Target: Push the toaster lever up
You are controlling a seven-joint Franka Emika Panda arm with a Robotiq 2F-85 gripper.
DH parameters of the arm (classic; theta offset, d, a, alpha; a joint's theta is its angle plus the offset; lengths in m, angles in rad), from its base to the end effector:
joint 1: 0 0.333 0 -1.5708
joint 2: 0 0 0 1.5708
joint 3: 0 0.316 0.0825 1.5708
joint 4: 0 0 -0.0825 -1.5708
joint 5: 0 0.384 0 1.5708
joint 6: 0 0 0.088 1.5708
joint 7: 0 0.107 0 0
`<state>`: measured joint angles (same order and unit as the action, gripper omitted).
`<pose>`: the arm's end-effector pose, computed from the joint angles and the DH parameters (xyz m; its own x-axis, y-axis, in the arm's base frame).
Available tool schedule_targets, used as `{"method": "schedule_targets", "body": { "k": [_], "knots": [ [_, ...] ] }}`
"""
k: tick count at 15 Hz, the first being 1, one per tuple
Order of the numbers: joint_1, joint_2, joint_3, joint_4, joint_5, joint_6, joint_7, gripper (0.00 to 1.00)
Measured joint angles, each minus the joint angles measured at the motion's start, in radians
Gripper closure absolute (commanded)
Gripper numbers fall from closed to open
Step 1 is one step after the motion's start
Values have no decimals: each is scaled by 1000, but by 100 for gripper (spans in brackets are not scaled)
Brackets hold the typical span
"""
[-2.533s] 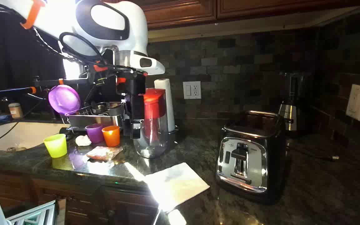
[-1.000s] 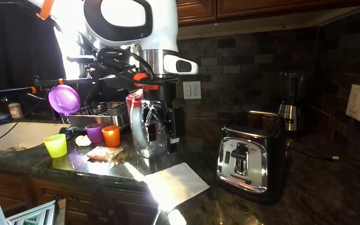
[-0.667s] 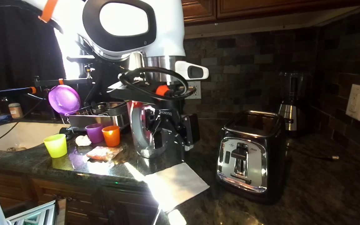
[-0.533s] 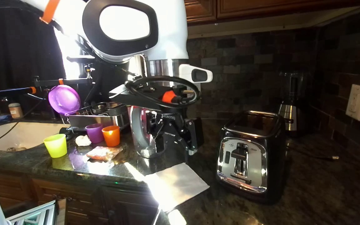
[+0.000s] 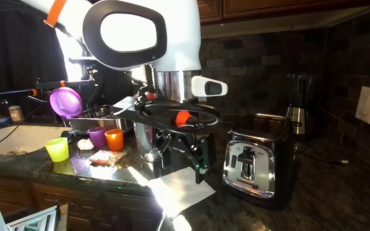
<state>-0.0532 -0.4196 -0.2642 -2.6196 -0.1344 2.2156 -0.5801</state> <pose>0.3761 -0.1248 0.3846 0.9341 0.3570 0.0050 0.3570 -0.9341 0.0048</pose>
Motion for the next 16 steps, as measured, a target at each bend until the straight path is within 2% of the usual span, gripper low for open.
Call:
{"method": "schedule_targets", "body": {
  "k": [5, 8, 13, 16],
  "knots": [
    [0, 0, 2, 2, 0, 6, 0, 0],
    [-3, 1, -2, 2, 0, 63, -23, 0],
    [-8, 18, -52, 0, 30, 188, -96, 0],
    [-8, 40, -96, -1, 85, 233, -185, 0]
  ]
}}
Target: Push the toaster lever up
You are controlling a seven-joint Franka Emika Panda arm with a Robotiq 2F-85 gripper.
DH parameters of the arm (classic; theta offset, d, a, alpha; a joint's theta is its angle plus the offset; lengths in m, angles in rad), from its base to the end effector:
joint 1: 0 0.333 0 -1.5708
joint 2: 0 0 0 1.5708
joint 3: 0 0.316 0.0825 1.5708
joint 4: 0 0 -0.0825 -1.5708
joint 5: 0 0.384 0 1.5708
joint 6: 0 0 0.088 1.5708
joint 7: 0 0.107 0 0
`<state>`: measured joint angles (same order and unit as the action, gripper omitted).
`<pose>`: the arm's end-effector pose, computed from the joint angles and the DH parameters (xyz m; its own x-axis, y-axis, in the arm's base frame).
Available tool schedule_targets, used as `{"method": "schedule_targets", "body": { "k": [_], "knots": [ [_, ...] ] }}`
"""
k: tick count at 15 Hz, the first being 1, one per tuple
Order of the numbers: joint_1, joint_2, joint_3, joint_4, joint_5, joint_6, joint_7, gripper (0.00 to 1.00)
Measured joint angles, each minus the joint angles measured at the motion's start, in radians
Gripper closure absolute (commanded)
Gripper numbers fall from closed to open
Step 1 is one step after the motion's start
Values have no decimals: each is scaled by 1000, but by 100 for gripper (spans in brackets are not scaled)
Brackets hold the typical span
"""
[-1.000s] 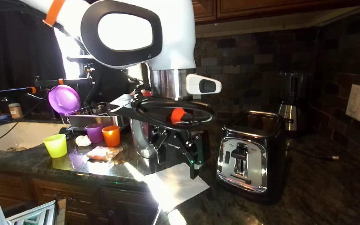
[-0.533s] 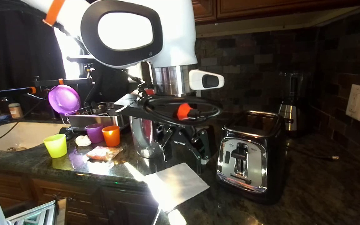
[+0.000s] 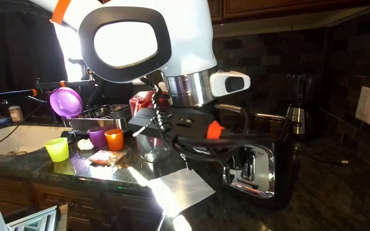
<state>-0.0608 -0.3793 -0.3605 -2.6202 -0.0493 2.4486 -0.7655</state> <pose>0.3857 -0.1697 0.3869 0.9037 0.3790 0.1992 0.3742 -0.9252 0.0626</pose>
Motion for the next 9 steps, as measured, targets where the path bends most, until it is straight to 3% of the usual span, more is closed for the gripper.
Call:
{"method": "schedule_targets", "body": {
  "k": [9],
  "knots": [
    [5, 93, -78, 4, 227, 90, -340, 0]
  ]
}}
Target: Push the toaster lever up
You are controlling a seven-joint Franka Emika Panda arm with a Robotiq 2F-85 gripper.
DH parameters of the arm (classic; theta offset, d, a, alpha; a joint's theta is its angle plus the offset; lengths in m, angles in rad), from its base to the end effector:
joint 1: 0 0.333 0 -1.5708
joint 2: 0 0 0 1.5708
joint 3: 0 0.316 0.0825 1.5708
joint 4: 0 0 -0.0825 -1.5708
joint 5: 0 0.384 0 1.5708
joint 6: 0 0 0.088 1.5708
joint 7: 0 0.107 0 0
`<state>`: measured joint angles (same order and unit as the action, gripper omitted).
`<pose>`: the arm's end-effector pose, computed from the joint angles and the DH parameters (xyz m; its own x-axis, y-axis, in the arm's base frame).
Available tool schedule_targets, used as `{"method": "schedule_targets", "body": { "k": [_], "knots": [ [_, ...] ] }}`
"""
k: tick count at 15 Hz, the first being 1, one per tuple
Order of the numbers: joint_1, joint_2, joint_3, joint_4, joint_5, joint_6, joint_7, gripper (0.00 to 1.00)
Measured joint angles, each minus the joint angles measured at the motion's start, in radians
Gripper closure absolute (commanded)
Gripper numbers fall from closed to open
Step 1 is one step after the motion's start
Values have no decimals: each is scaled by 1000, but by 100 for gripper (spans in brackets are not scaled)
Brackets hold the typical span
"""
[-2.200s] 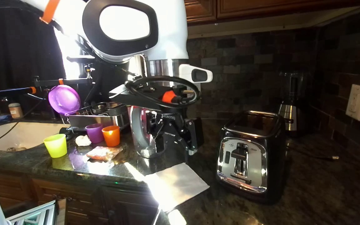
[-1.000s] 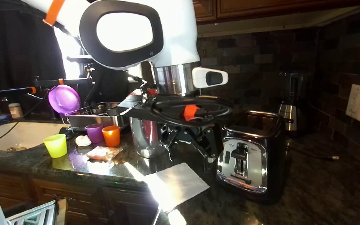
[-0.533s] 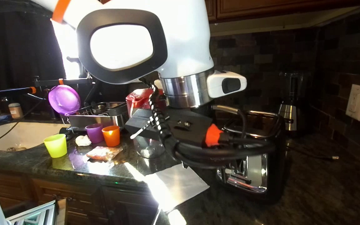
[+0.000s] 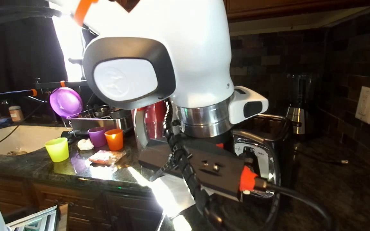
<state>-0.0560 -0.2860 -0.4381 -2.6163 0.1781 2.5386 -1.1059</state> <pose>0.3831 -0.2042 0.3566 0.8489 0.4450 0.2854 0.4565 -0.8893 0.0287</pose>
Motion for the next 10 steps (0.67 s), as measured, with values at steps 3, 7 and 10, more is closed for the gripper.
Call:
{"method": "schedule_targets", "body": {
  "k": [3, 7, 10],
  "knots": [
    [17, 35, 0, 3, 123, 61, -94, 0],
    [50, 82, -13, 29, 281, 87, -228, 0],
    [75, 119, -28, 59, 378, 88, -312, 0]
  ]
}}
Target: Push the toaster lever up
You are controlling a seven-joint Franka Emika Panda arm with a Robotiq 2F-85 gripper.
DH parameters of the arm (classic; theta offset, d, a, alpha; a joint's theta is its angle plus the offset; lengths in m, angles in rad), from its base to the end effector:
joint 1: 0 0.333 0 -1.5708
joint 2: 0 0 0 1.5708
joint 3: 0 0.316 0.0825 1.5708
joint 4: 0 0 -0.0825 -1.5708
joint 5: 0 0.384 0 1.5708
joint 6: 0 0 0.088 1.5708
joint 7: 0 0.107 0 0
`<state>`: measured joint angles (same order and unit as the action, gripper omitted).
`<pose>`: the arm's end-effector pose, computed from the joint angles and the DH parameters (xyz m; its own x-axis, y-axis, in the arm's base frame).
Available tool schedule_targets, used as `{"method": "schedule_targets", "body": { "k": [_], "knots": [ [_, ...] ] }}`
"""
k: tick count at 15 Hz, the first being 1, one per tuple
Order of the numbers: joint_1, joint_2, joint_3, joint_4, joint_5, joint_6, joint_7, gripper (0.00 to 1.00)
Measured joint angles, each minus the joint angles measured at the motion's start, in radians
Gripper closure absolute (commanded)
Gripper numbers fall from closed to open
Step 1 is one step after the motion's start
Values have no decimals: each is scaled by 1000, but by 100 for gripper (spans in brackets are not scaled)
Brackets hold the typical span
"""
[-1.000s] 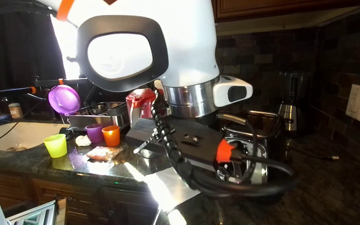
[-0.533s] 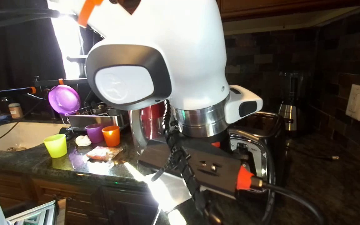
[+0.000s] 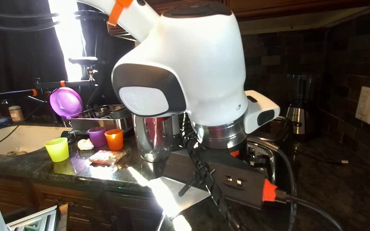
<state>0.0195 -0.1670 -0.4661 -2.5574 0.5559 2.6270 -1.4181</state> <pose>0.4098 -0.2080 0.3391 0.7870 0.4468 0.4254 0.4809 -0.8762 0.0305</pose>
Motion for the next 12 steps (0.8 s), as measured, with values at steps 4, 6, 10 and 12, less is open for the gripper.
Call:
{"method": "schedule_targets", "body": {
  "k": [4, 6, 10, 12],
  "knots": [
    [9, 44, -3, 31, 45, 0, -24, 0],
    [10, 50, -3, 35, 46, 0, -24, 0],
    [10, 51, -3, 39, 46, 0, -23, 0],
    [11, 54, -3, 42, 52, 0, -24, 0]
  ]
}}
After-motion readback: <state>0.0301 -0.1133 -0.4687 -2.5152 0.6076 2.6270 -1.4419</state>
